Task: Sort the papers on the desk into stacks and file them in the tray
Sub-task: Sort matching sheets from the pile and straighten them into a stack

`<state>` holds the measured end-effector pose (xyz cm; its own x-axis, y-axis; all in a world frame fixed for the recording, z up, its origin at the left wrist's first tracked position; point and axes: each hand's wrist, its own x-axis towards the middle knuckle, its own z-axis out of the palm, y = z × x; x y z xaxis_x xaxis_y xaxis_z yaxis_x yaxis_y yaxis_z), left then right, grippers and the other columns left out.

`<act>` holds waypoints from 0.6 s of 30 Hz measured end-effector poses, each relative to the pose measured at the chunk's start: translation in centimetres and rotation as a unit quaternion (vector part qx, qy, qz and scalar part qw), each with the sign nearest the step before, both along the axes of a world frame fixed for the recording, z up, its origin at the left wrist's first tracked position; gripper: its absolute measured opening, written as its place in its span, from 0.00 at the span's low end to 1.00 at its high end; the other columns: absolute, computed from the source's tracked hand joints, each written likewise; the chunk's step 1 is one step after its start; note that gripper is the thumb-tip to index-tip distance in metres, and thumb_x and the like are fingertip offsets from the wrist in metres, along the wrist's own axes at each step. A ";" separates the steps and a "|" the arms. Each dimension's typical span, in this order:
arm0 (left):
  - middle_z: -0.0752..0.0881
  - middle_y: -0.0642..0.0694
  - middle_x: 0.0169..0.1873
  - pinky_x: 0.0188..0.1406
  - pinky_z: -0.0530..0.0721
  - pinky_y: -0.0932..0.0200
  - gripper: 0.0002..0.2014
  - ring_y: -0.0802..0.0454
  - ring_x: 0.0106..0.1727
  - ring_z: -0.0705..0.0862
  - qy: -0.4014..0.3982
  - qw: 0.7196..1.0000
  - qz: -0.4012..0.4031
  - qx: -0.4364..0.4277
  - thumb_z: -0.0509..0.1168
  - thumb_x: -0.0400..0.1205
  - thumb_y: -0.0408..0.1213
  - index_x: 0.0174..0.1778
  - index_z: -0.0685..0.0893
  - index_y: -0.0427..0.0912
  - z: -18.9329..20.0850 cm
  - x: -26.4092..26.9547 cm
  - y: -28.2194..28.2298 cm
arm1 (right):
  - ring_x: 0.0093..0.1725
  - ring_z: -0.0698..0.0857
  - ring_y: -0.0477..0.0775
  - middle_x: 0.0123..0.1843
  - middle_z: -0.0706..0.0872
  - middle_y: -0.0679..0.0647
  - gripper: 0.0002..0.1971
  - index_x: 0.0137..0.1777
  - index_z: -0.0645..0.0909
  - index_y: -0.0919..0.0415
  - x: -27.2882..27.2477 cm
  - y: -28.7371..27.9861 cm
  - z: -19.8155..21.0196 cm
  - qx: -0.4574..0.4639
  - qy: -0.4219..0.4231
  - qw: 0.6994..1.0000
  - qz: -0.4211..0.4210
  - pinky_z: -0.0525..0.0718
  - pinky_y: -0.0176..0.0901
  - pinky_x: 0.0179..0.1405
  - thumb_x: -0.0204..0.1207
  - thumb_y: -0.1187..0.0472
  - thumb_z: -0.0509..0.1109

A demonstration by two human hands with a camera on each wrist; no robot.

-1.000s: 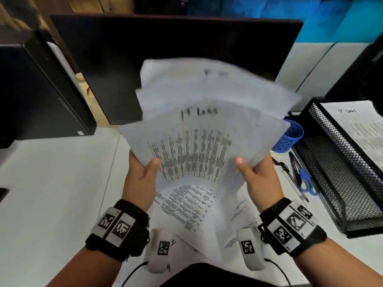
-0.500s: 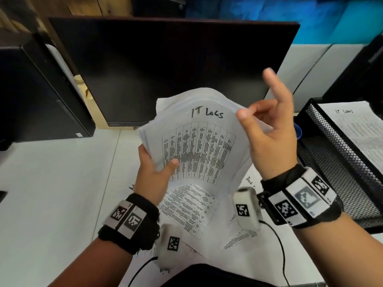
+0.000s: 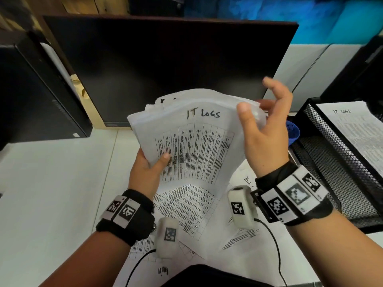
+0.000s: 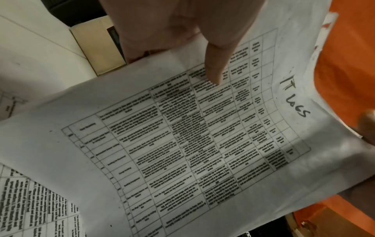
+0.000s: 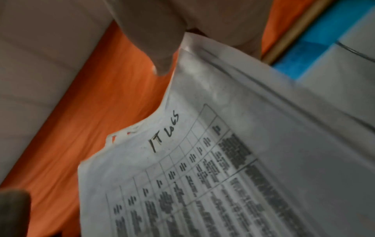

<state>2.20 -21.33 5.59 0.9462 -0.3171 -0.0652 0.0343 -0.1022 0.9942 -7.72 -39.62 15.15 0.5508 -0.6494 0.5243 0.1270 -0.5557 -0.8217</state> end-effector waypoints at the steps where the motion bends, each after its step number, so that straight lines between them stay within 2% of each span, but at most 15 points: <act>1: 0.85 0.58 0.58 0.58 0.78 0.59 0.19 0.59 0.62 0.82 0.004 1.000 0.002 0.000 0.70 0.78 0.39 0.62 0.77 0.61 -0.1 0.0 -0.1 | 0.53 0.74 0.35 0.60 0.71 0.38 0.27 0.73 0.62 0.47 -0.1 0.1 0.0 -0.055 0.001 0.998 0.005 0.73 0.25 0.57 0.77 0.53 0.70; 3: 0.85 0.55 0.59 0.63 0.79 0.52 0.20 0.55 0.63 0.82 0.011 1.000 0.006 0.001 0.70 0.77 0.40 0.65 0.78 0.54 -0.2 0.1 -0.2 | 0.55 0.70 0.42 0.61 0.70 0.50 0.31 0.75 0.64 0.48 -0.1 0.0 -0.4 -0.152 0.037 0.988 0.014 0.66 0.20 0.62 0.75 0.52 0.72; 5: 0.86 0.54 0.59 0.64 0.79 0.50 0.21 0.54 0.62 0.82 0.011 1.000 0.005 0.002 0.71 0.77 0.39 0.66 0.77 0.52 -0.2 0.1 -0.3 | 0.54 0.65 0.39 0.59 0.70 0.56 0.25 0.71 0.75 0.50 0.1 -0.5 -1.1 -0.195 0.099 0.976 -0.001 0.59 0.12 0.60 0.74 0.51 0.73; 7: 0.85 0.55 0.59 0.62 0.80 0.51 0.22 0.55 0.62 0.82 0.004 1.000 -0.004 0.008 0.71 0.77 0.39 0.67 0.77 0.52 -0.1 0.0 -0.3 | 0.53 0.64 0.37 0.58 0.69 0.53 0.23 0.68 0.79 0.52 0.2 -0.8 -1.3 -0.194 0.123 0.973 -0.010 0.59 0.10 0.58 0.73 0.52 0.74; 9: 0.85 0.56 0.59 0.62 0.80 0.51 0.21 0.55 0.62 0.82 0.001 1.000 -0.005 0.013 0.69 0.78 0.40 0.67 0.77 0.53 0.0 0.0 -0.4 | 0.54 0.68 0.35 0.58 0.69 0.49 0.26 0.70 0.76 0.50 -0.1 -0.7 -1.2 -0.179 0.108 0.978 0.006 0.61 0.12 0.60 0.71 0.54 0.76; 11: 0.85 0.57 0.58 0.63 0.79 0.50 0.14 0.56 0.61 0.82 0.004 1.000 0.009 0.020 0.66 0.81 0.41 0.62 0.79 0.57 0.1 0.0 -0.4 | 0.58 0.72 0.31 0.59 0.73 0.43 0.33 0.73 0.68 0.44 -0.4 -0.8 -1.3 -0.105 0.066 0.992 0.020 0.68 0.19 0.63 0.70 0.56 0.77; 12: 0.85 0.58 0.56 0.64 0.79 0.48 0.12 0.56 0.60 0.82 0.005 1.000 0.018 0.021 0.64 0.82 0.41 0.60 0.79 0.59 0.2 0.0 -0.4 | 0.60 0.75 0.32 0.59 0.75 0.38 0.35 0.73 0.65 0.43 -0.5 -1.0 -1.6 -0.041 0.047 0.998 0.018 0.72 0.24 0.64 0.70 0.57 0.78; 13: 0.86 0.59 0.55 0.65 0.79 0.48 0.11 0.57 0.60 0.82 0.007 1.000 0.024 0.018 0.62 0.83 0.41 0.58 0.79 0.61 0.2 0.0 -0.3 | 0.61 0.78 0.35 0.61 0.76 0.35 0.34 0.72 0.66 0.44 -0.5 -1.1 -2.2 0.034 0.029 0.999 0.016 0.75 0.29 0.64 0.69 0.58 0.78; 14: 0.86 0.60 0.55 0.65 0.79 0.49 0.11 0.59 0.59 0.83 0.007 1.000 0.024 0.012 0.61 0.84 0.41 0.58 0.80 0.61 0.4 -0.1 -0.1 | 0.61 0.81 0.40 0.62 0.79 0.38 0.31 0.71 0.68 0.49 -0.6 -1.2 -2.9 0.110 0.014 0.994 0.022 0.79 0.35 0.64 0.70 0.60 0.78; 15: 0.86 0.60 0.54 0.63 0.81 0.55 0.12 0.62 0.57 0.83 0.008 1.000 0.020 0.002 0.61 0.84 0.41 0.61 0.80 0.59 0.5 -0.1 0.0 | 0.60 0.84 0.43 0.62 0.83 0.44 0.28 0.69 0.71 0.55 -0.7 -1.4 -3.9 0.175 0.010 0.984 0.032 0.82 0.41 0.62 0.71 0.61 0.77; 16: 0.86 0.60 0.53 0.57 0.83 0.64 0.13 0.68 0.53 0.84 0.010 1.000 0.015 -0.009 0.61 0.84 0.40 0.64 0.79 0.54 0.7 -0.2 0.1 | 0.58 0.86 0.45 0.60 0.85 0.49 0.25 0.68 0.72 0.59 -0.8 -1.4 -4.9 0.218 0.021 0.975 0.040 0.83 0.44 0.59 0.72 0.61 0.75; 17: 0.86 0.61 0.52 0.47 0.83 0.74 0.14 0.72 0.49 0.85 0.017 1.000 0.004 -0.025 0.60 0.84 0.38 0.66 0.79 0.51 1.0 -0.4 0.1 | 0.57 0.86 0.44 0.59 0.87 0.49 0.22 0.67 0.73 0.59 -1.0 -1.3 -5.9 0.235 0.045 0.970 0.048 0.83 0.44 0.57 0.74 0.60 0.73; 18: 0.86 0.61 0.51 0.40 0.81 0.78 0.14 0.74 0.46 0.85 0.026 0.999 -0.010 -0.041 0.60 0.84 0.36 0.65 0.79 0.50 1.2 -0.6 0.1 | 0.57 0.86 0.43 0.58 0.87 0.48 0.21 0.67 0.74 0.58 -1.2 -1.1 -6.8 0.234 0.071 0.968 0.056 0.83 0.43 0.58 0.75 0.58 0.72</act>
